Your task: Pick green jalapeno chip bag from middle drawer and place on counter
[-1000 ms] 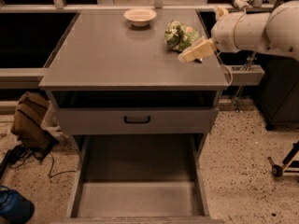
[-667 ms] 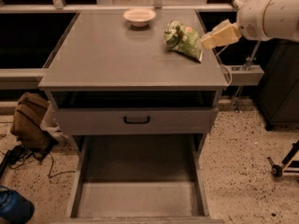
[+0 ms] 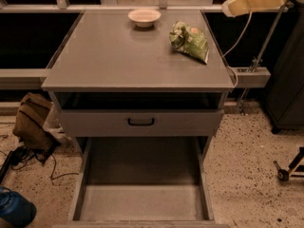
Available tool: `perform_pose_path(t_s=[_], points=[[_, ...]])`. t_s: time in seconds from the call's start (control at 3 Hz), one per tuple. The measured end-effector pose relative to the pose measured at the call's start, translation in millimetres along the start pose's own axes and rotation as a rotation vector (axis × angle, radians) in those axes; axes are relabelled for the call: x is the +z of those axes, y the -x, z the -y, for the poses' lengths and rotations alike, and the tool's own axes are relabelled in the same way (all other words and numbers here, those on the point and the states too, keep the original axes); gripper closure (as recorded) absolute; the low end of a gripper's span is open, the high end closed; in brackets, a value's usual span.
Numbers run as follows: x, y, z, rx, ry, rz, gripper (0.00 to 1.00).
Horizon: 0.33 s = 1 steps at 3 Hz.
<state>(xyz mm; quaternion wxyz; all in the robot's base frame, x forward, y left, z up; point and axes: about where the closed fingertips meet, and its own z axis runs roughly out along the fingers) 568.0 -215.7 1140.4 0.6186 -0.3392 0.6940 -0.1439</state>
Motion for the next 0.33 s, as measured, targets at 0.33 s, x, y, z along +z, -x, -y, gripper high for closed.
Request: perform_pose_path(t_s=[0.33], points=[[-0.2,0.9,-0.2,-0.005,0.000,0.001,0.00]])
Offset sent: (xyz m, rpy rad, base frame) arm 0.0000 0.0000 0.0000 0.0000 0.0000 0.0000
